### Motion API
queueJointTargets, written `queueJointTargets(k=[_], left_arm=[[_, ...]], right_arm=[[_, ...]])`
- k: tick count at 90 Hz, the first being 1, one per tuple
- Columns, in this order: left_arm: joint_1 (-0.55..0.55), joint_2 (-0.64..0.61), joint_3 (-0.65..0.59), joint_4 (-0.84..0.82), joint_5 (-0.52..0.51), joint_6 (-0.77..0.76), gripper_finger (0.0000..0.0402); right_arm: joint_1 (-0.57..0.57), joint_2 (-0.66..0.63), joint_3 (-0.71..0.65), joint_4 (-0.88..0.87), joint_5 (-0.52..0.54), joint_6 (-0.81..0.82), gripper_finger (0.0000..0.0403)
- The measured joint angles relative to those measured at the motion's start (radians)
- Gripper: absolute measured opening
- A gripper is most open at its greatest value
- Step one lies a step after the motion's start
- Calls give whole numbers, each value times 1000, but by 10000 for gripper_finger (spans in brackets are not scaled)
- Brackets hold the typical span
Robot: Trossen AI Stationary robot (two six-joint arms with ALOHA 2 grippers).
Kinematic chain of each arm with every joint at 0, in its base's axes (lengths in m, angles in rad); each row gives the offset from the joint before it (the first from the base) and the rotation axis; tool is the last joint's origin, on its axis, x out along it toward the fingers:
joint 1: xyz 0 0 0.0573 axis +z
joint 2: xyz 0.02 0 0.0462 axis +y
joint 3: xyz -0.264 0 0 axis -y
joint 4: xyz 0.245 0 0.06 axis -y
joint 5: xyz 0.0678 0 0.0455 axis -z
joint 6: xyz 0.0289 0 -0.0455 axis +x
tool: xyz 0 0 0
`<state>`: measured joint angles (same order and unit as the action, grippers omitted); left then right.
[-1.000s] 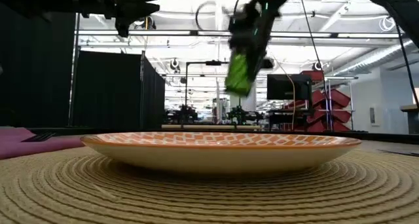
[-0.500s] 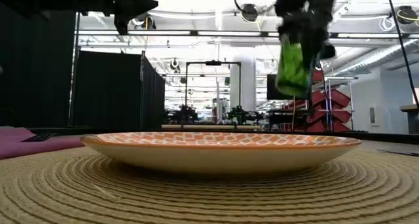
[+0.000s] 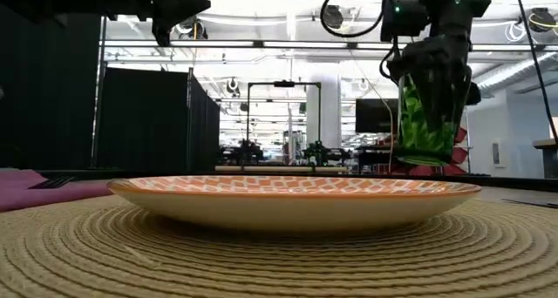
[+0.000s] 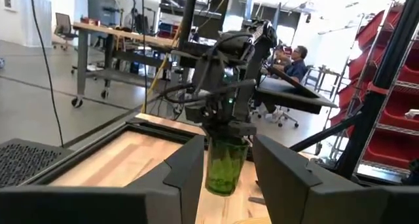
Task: Set table place
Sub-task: Move the green glass to the top right of the brown placemat, then return to Home Position
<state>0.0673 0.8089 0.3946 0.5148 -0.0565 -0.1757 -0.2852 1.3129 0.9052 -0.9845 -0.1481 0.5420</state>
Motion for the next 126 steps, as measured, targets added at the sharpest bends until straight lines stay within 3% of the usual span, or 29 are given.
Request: queueJointTargets(k=[30, 54, 87, 109, 126], left_arm=[[0, 0, 0, -7, 0, 0, 118], [0, 0, 0, -8, 0, 0, 118], [0, 0, 0, -8, 0, -1, 118], [0, -15, 0, 2, 0, -1, 118], [0, -131, 0, -4, 0, -1, 118]], right_arm=[[33, 106, 0, 5, -9, 16, 0], [32, 113, 0, 6, -10, 26, 6], [31, 113, 7, -14, -18, 21, 110], [17, 112, 236, -275, -14, -68, 157], [67, 36, 472, -415, -7, -228, 166]])
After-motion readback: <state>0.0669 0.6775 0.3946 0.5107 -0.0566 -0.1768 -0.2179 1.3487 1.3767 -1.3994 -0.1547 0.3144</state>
